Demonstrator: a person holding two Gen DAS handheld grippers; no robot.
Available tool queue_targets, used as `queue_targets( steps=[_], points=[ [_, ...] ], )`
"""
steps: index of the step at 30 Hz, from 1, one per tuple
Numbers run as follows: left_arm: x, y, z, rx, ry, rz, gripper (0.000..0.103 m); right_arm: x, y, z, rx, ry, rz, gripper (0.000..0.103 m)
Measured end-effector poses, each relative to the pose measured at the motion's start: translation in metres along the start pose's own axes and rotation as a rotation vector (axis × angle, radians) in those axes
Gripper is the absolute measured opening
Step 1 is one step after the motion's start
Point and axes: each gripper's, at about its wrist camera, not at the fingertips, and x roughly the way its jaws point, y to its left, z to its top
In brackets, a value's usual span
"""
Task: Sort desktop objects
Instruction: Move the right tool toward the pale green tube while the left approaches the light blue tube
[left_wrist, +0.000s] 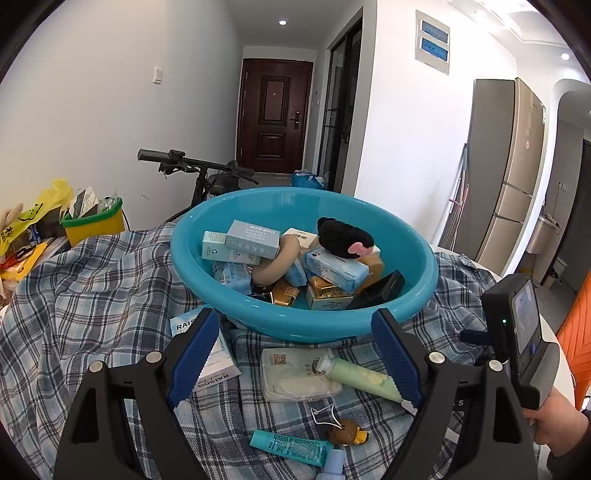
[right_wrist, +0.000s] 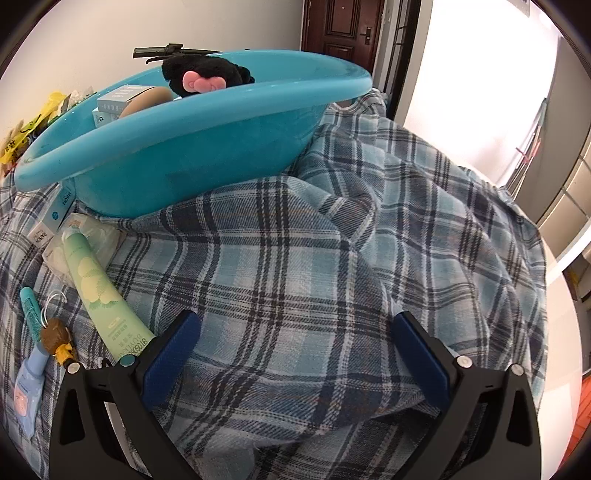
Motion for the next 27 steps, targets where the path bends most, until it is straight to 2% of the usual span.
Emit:
queue_targets(
  steps=[3,10,15,17,21,27],
  points=[
    [-0.009,-0.006,-0.001,0.040,-0.041,0.023,0.086,-0.021,0.010,-0.003,-0.036,-0.086,-0.066,0.103],
    [-0.039,-0.012,-0.007,0.055,-0.143,0.023,0.086,-0.088,0.021,0.001,-0.027,-0.264,-0.012,0.103],
    [-0.066,-0.017,-0.015,0.092,-0.218,0.051,0.087,-0.128,0.030,-0.001,0.024,-0.390,0.070,0.103],
    [-0.077,-0.017,-0.016,0.090,-0.237,0.045,0.087,-0.144,0.035,-0.004,0.027,-0.456,0.069,0.103],
    [-0.097,-0.019,-0.019,0.098,-0.266,0.016,0.088,-0.170,0.043,-0.011,0.043,-0.566,-0.029,0.103],
    [-0.119,-0.014,-0.026,0.059,-0.292,-0.006,0.096,-0.203,0.043,-0.025,0.048,-0.697,0.043,0.103]
  ],
)
